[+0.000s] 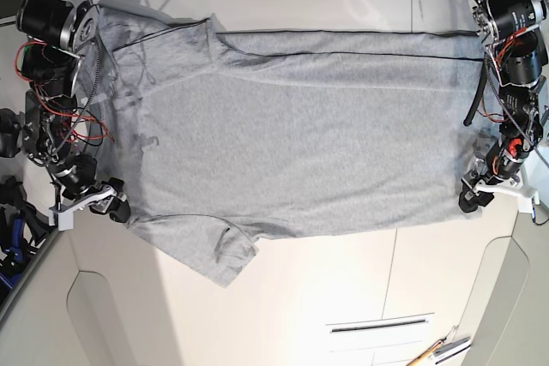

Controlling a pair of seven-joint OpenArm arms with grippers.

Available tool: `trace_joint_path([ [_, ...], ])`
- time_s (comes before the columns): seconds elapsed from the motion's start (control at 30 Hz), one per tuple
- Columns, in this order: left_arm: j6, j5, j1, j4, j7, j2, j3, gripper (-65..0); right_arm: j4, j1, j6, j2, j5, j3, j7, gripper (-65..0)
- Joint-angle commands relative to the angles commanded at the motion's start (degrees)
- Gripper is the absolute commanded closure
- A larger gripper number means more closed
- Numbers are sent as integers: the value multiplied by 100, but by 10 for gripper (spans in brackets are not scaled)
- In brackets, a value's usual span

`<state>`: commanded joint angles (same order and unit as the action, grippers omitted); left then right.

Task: Fold the T-shirt properly
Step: 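Grasp the hem-side edge corners with both grippers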

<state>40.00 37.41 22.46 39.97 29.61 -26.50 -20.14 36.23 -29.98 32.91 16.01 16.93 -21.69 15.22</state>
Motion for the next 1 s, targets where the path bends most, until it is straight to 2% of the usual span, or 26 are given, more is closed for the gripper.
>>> trace_joint_path([
  [0.2, 0, -13, 74, 0, -4, 2, 0, -408, 2, 0, 13, -92, 70, 693, -2, -339],
  [0.3, -327, -184, 122, 0, -52, 0, -2, -408, 2, 0, 15, -94, 214, 1029, -4, -338],
  [0.37, -382, -227, 153, 0, -70, 2, -2, -408, 2, 0, 13, -94, 214, 1137, -7, -337],
  [0.4, -379, -232, 153, 0, -72, 2, -2, -408, 2, 0, 13, -94, 214, 1145, -4, -321],
  [0.5, -379, -232, 151, 0, -63, 33, -2, -392, 2, 0, 13, -94, 214, 1143, -9, -217],
  [0.67, -375, -229, 168, 4, -48, 81, -2, -150, 2, 0, 11, -92, 212, 1143, -177, -102],
  [0.77, -371, -236, 208, 4, -46, 74, -2, -11, 2, 0, 11, -92, 212, 1143, -177, 0],
  [1.0, -248, -256, 487, 11, 24, 72, -2, 0, 151, 0, 13, -90, 214, 1143, -173, 0],
])
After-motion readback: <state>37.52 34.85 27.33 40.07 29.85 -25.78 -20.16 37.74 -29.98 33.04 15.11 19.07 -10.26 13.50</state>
